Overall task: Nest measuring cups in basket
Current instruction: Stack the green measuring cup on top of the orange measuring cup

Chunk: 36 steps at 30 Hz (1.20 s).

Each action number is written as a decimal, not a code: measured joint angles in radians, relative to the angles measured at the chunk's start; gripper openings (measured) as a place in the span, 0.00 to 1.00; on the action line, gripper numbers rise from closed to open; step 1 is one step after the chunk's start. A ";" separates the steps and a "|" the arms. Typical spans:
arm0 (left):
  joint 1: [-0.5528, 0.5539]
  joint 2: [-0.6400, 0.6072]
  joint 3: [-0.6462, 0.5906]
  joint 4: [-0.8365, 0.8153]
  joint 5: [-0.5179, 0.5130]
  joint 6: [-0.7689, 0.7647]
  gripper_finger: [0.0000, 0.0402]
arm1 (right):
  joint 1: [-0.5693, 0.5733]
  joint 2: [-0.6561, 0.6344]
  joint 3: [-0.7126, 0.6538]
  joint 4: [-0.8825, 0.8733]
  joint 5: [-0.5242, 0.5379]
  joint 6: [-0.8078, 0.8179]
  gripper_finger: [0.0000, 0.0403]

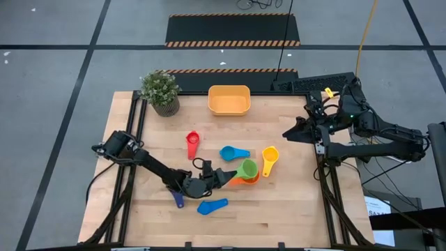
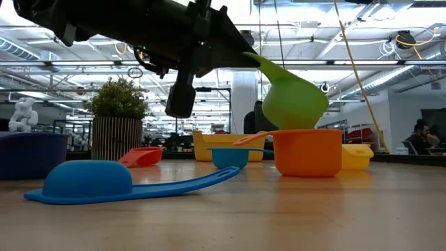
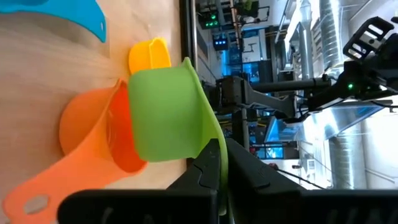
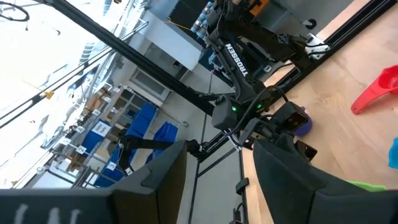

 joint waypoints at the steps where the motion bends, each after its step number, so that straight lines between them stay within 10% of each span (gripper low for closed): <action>1: 0.001 0.000 0.000 -0.004 0.000 0.000 0.02 | 0.000 0.000 0.000 0.000 0.000 -0.001 0.45; 22: 0.032 -0.001 0.000 -0.092 0.035 -0.084 0.06 | 0.000 0.007 0.000 0.000 0.003 -0.015 0.45; 36: 0.028 -0.001 0.000 -0.158 0.157 -0.109 0.41 | 0.000 0.007 0.000 0.001 0.002 -0.001 0.45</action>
